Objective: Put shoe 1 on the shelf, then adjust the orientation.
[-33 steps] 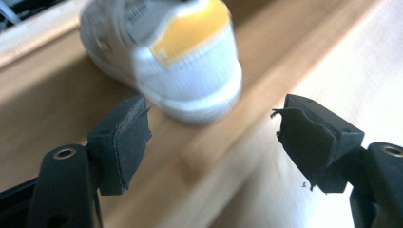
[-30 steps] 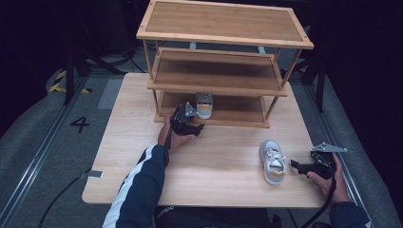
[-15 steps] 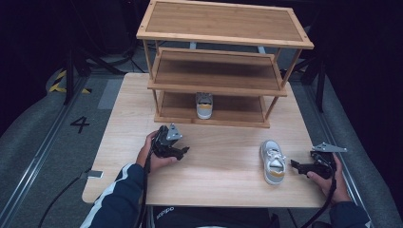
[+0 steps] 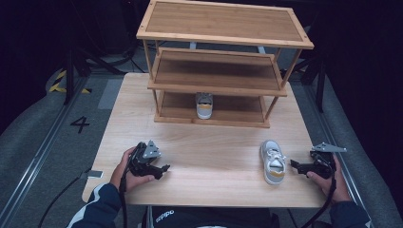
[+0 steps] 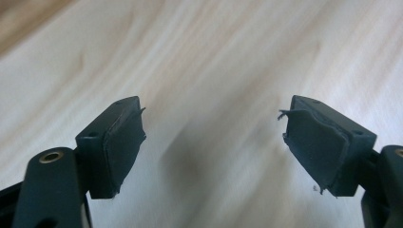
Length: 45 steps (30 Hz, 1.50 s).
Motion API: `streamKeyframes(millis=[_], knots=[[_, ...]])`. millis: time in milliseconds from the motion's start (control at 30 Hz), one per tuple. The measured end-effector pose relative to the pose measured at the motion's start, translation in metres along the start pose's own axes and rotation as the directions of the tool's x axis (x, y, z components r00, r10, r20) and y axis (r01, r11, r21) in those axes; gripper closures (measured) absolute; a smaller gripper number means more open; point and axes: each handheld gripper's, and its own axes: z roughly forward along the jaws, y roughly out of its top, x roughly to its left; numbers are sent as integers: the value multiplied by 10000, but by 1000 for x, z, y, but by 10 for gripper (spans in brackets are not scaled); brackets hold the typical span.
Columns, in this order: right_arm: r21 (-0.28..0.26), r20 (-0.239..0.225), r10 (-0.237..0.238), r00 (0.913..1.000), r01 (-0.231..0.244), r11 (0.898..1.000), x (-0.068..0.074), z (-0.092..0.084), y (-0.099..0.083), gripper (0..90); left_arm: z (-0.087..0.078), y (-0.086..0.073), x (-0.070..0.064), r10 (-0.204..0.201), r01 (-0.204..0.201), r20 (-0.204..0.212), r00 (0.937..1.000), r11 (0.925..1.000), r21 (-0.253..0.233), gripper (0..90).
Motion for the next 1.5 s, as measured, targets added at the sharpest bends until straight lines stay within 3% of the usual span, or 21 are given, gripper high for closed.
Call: streamKeyframes(millis=[100,267,367,467,600,667,767,933,1067,1200,1267,1333,1433,1467,1500], knots=[[-14,-18,-25,10000,25,10000,0,0,0,6,-2,-10,1,-60,57,177,9998,9998,177,202],[151,-52,-491,9988,491,9987,2,-2,2,39,-7,-21,2,-547,544,553,9970,9985,62,189],[284,-637,-875,9941,894,9956,8,-5,7,187,-7,-27,4,-791,806,795,9937,9966,-155,177],[304,-874,-1138,9896,1168,9927,13,-8,9,165,-7,-28,5,-763,785,769,9941,9966,-263,170],[-73,-1548,-1560,9756,1567,9876,25,-23,13,205,-6,-30,5,-747,781,801,9940,9961,-402,149],[-178,-1862,-1941,9632,1942,9808,33,-28,14,207,-6,-30,5,-760,794,791,9940,9960,-400,148],[-411,-1877,-2511,9496,2478,9679,46,-37,15,228,-6,-30,5,-750,784,799,9940,9961,-403,147],[-682,-2214,-2798,9342,2714,9601,55,-49,15,235,-6,-30,4,-826,859,794,9934,9955,-388,147],[-803,-2347,-3285,9149,3185,9445,67,-57,16,254,-6,-30,4,-828,861,793,9934,9955,-389,147],[-941,-2655,-3763,8876,3646,9264,80,-63,20,293,-6,-30,4,-828,861,795,9934,9955,-388,147],[-976,-2868,-4053,8680,3944,9137,87,-65,22,326,-6,-30,4,-830,863,796,9934,9955,-386,146],[-960,-2995,-4210,8562,4120,9061,92,-65,25,339,-6,-30,4,-830,863,796,9934,9955,-387,147],[-914,-3306,-4561,8262,4530,8868,103,-65,29,361,-6,-30,4,-834,867,796,9933,9955,-389,146],[-849,-3424,-4721,8123,4737,8766,106,-63,30,378,-6,-30,4,-828,861,795,9934,9955,-388,147],[-758,-3464,-4797,8062,4856,8709,108,-62,31,388,-6,-30,4,-832,865,796,9933,9955,-386,146]])
